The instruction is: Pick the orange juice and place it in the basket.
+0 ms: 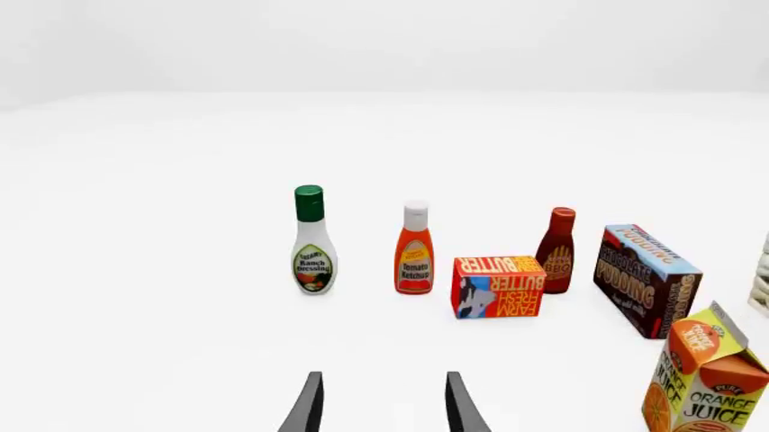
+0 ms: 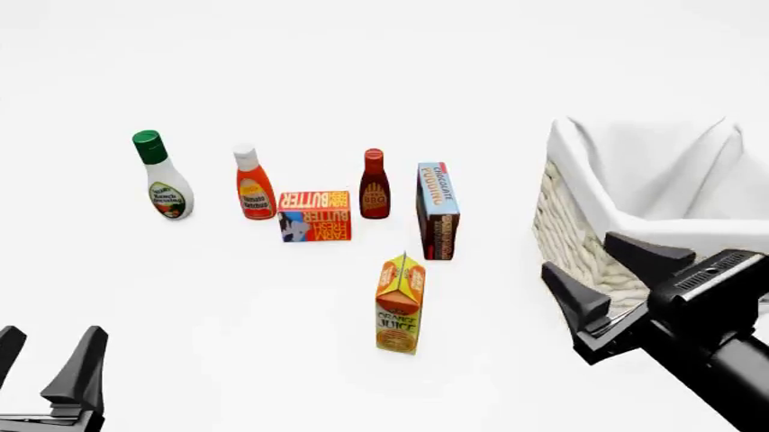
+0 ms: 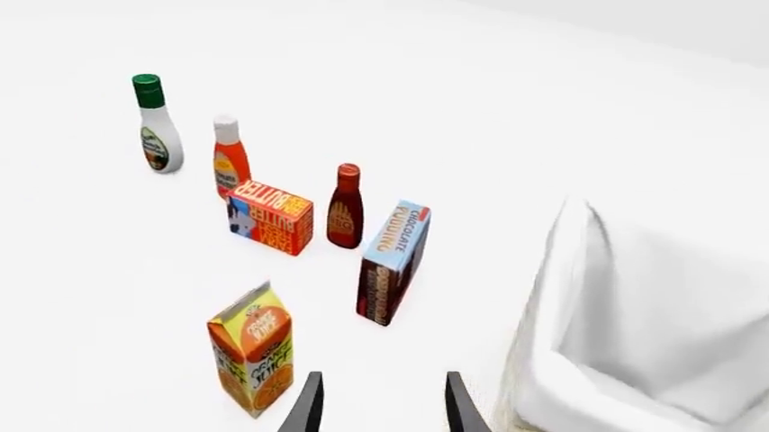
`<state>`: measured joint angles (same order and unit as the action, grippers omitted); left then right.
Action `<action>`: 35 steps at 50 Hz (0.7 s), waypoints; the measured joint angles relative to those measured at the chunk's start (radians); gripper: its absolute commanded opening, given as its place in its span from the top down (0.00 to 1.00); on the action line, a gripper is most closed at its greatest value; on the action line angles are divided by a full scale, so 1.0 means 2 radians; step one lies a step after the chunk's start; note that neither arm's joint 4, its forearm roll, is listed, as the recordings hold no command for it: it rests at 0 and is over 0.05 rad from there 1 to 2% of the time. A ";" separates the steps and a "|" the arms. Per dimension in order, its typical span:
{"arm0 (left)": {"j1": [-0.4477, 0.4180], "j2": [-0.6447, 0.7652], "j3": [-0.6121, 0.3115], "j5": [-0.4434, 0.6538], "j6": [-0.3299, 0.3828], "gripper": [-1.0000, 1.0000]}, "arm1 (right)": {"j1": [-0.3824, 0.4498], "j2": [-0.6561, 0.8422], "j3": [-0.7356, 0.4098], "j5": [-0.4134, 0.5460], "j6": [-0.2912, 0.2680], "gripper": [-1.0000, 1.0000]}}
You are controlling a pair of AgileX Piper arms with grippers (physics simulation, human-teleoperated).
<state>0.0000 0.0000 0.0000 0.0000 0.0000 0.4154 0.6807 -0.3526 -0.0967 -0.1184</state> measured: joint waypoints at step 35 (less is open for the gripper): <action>0.000 0.000 0.000 0.000 0.000 0.00 | 0.071 0.164 -0.153 0.080 0.171 0.00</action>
<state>0.0000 0.0000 0.0000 0.0000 0.0000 0.5564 1.0091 -0.6581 0.0631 0.2241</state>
